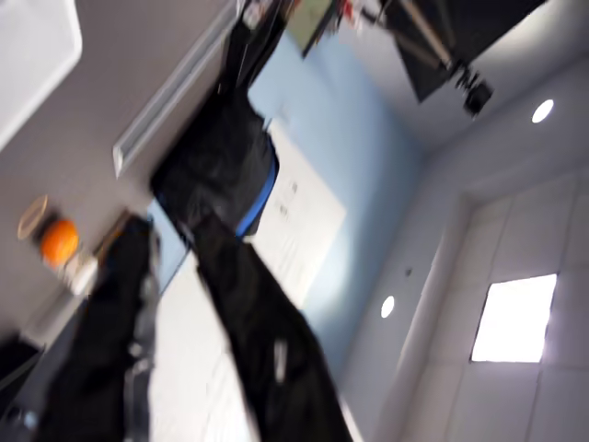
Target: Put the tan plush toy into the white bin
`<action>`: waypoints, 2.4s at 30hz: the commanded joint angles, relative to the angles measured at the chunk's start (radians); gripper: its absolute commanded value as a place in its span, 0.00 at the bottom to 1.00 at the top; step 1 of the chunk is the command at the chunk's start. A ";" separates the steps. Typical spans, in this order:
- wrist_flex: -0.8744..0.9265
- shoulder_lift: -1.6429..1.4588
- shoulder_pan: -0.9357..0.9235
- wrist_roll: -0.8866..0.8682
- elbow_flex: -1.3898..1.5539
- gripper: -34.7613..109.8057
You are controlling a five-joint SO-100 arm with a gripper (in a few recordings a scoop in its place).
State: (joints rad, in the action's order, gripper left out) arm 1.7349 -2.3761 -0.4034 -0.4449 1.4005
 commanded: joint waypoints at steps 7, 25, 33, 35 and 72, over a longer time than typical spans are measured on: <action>0.003 -0.051 0.295 0.107 0.187 0.24; 0.000 -0.048 0.624 0.270 0.342 0.24; -0.003 -0.037 0.621 0.268 0.408 0.24; -0.005 -0.035 0.621 0.268 0.411 0.24; -0.005 -0.035 0.629 0.268 0.414 0.24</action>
State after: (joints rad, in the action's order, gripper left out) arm 1.7349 -2.3976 0.2132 -0.1703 1.8178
